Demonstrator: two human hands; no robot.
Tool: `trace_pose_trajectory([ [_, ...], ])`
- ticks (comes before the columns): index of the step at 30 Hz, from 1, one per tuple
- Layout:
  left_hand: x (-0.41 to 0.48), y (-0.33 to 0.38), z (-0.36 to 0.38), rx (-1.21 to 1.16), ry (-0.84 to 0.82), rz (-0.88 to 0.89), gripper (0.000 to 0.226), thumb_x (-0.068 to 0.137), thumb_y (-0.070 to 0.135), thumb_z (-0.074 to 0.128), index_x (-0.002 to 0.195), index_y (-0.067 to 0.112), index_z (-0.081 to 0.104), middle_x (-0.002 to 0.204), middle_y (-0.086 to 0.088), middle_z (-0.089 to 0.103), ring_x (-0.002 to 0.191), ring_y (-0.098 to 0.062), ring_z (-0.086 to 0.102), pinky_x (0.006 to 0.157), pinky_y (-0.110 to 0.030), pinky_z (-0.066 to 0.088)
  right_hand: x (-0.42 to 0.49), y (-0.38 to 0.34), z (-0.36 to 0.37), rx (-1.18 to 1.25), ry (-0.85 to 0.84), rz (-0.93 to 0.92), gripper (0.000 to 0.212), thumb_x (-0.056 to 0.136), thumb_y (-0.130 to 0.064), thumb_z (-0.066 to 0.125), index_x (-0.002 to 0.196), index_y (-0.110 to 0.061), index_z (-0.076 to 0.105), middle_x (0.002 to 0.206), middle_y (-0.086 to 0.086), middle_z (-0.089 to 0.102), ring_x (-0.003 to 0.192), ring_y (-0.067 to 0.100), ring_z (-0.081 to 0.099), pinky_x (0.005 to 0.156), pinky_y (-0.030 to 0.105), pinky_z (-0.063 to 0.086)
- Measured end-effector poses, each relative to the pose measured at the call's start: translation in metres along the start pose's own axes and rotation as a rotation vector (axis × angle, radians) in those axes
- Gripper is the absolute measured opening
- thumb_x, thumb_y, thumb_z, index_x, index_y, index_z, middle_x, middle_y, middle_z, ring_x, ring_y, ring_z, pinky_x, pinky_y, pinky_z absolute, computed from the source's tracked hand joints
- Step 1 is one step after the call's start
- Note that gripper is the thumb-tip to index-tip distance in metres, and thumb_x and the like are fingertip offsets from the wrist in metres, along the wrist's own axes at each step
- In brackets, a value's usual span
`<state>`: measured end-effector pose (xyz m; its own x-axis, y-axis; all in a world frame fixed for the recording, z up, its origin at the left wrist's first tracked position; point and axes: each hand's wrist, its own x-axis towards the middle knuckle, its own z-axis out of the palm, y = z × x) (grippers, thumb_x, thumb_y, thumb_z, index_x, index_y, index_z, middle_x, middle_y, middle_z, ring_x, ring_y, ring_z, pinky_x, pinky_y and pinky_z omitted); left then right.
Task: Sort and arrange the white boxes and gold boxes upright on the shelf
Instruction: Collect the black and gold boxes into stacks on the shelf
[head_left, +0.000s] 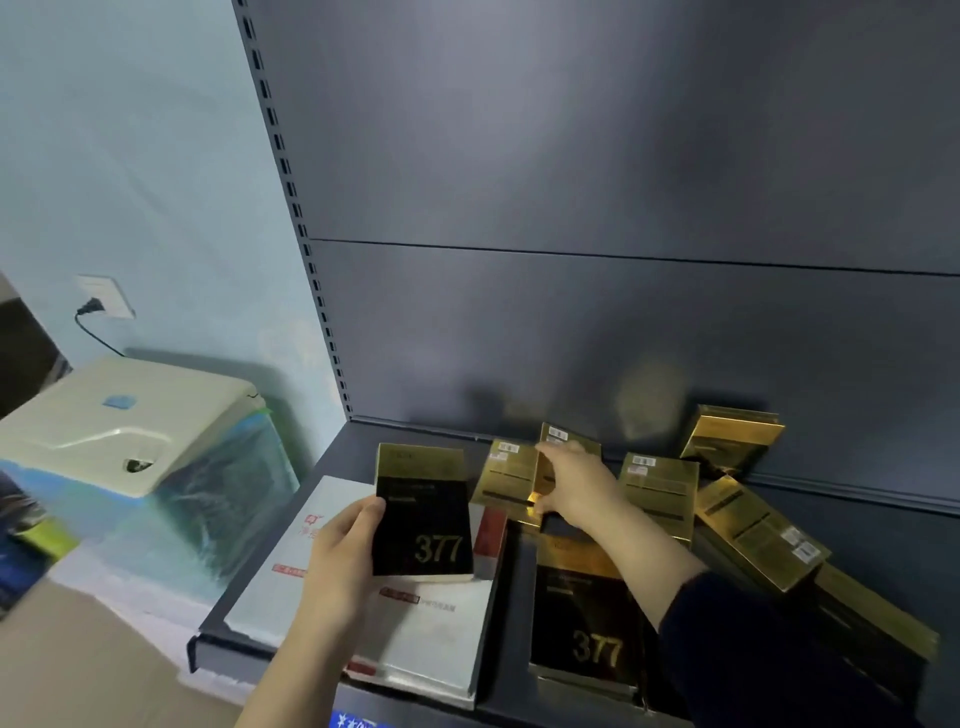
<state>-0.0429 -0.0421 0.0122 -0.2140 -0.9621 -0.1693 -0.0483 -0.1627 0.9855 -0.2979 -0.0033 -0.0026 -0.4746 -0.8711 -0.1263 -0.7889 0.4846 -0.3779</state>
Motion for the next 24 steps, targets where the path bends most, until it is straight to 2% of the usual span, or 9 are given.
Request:
trace_pose_trajectory([
  [4, 0.000, -0.002, 0.000, -0.017, 0.019, -0.003, 0.038, 0.097, 0.024, 0.045, 0.074, 0.015, 0.073, 0.080, -0.012, 0.073, 0.080, -0.027, 0.063, 0.078, -0.043, 0.046, -0.003, 0.010, -0.010, -0.113, 0.077, -0.140, 0.073, 0.078, -0.034, 0.074, 0.144, -0.031, 0.042, 0.145, -0.001, 0.048, 0.120, 0.022, 0.057, 0.091, 0.036, 0.053],
  [9, -0.001, 0.001, 0.006, -0.024, 0.050, -0.027, 0.033, 0.096, 0.026, 0.042, 0.079, 0.013, 0.067, 0.084, -0.015, 0.070, 0.082, -0.029, 0.061, 0.076, -0.041, 0.043, -0.017, 0.017, -0.034, -0.044, 0.340, -0.204, 0.051, 0.089, -0.030, 0.060, 0.139, -0.028, 0.050, 0.113, -0.003, 0.069, 0.094, 0.014, 0.068, 0.079, 0.028, 0.057],
  [11, -0.004, 0.005, 0.010, -0.034, 0.050, -0.026, 0.033, 0.096, 0.025, 0.043, 0.078, 0.012, 0.067, 0.083, -0.014, 0.069, 0.082, -0.029, 0.061, 0.078, -0.045, 0.046, -0.019, 0.025, -0.050, 0.197, 0.466, -0.108, 0.043, 0.092, -0.021, 0.059, 0.135, -0.024, 0.053, 0.101, -0.002, 0.069, 0.083, 0.010, 0.067, 0.070, 0.026, 0.057],
  [12, -0.006, 0.007, 0.013, -0.050, 0.043, -0.033, 0.032, 0.095, 0.026, 0.043, 0.078, 0.014, 0.067, 0.083, -0.014, 0.069, 0.083, -0.029, 0.062, 0.080, -0.048, 0.049, -0.019, 0.030, -0.058, 0.380, 0.508, -0.038, 0.039, 0.092, -0.018, 0.059, 0.131, -0.023, 0.056, 0.103, -0.002, 0.068, 0.087, 0.009, 0.065, 0.069, 0.025, 0.055],
  [15, -0.011, 0.011, 0.022, -0.099, -0.001, -0.044, 0.030, 0.096, 0.022, 0.041, 0.084, 0.019, 0.069, 0.086, -0.013, 0.070, 0.083, -0.027, 0.064, 0.078, -0.048, 0.051, -0.027, 0.033, -0.080, 1.063, 0.509, 0.165, 0.023, 0.094, -0.014, 0.056, 0.113, -0.024, 0.064, 0.110, -0.001, 0.066, 0.105, 0.018, 0.061, 0.081, 0.034, 0.054],
  [17, -0.014, 0.014, 0.028, -0.124, -0.029, -0.037, 0.031, 0.097, 0.017, 0.040, 0.091, 0.023, 0.069, 0.090, -0.010, 0.071, 0.083, -0.026, 0.065, 0.074, -0.046, 0.053, -0.038, 0.026, -0.088, 1.330, 0.440, 0.224, 0.018, 0.095, -0.014, 0.055, 0.107, -0.023, 0.066, 0.111, 0.003, 0.066, 0.106, 0.022, 0.063, 0.086, 0.038, 0.055],
  [20, -0.015, 0.016, 0.034, -0.151, -0.068, -0.018, 0.033, 0.096, 0.013, 0.038, 0.094, 0.025, 0.069, 0.089, -0.005, 0.071, 0.080, -0.022, 0.065, 0.058, -0.034, 0.053, -0.058, 0.015, -0.094, 1.430, 0.378, 0.199, 0.017, 0.096, -0.017, 0.054, 0.108, -0.020, 0.066, 0.109, 0.005, 0.067, 0.101, 0.022, 0.065, 0.079, 0.033, 0.056],
  [22, -0.017, 0.018, 0.035, -0.150, -0.091, -0.007, 0.034, 0.096, 0.013, 0.038, 0.094, 0.027, 0.069, 0.089, -0.004, 0.072, 0.079, -0.021, 0.065, 0.057, -0.032, 0.052, -0.068, 0.008, -0.096, 1.425, 0.362, 0.171, 0.016, 0.097, -0.020, 0.053, 0.106, -0.023, 0.066, 0.107, 0.004, 0.067, 0.099, 0.020, 0.064, 0.079, 0.033, 0.055],
  [24, -0.019, 0.019, 0.037, -0.153, -0.105, 0.001, 0.031, 0.095, 0.012, 0.041, 0.094, 0.026, 0.069, 0.089, -0.004, 0.072, 0.078, -0.021, 0.065, 0.060, -0.034, 0.051, -0.076, -0.001, -0.095, 1.442, 0.348, 0.178, 0.012, 0.097, -0.019, 0.052, 0.102, -0.022, 0.063, 0.102, 0.002, 0.064, 0.092, 0.016, 0.062, 0.070, 0.028, 0.051],
])
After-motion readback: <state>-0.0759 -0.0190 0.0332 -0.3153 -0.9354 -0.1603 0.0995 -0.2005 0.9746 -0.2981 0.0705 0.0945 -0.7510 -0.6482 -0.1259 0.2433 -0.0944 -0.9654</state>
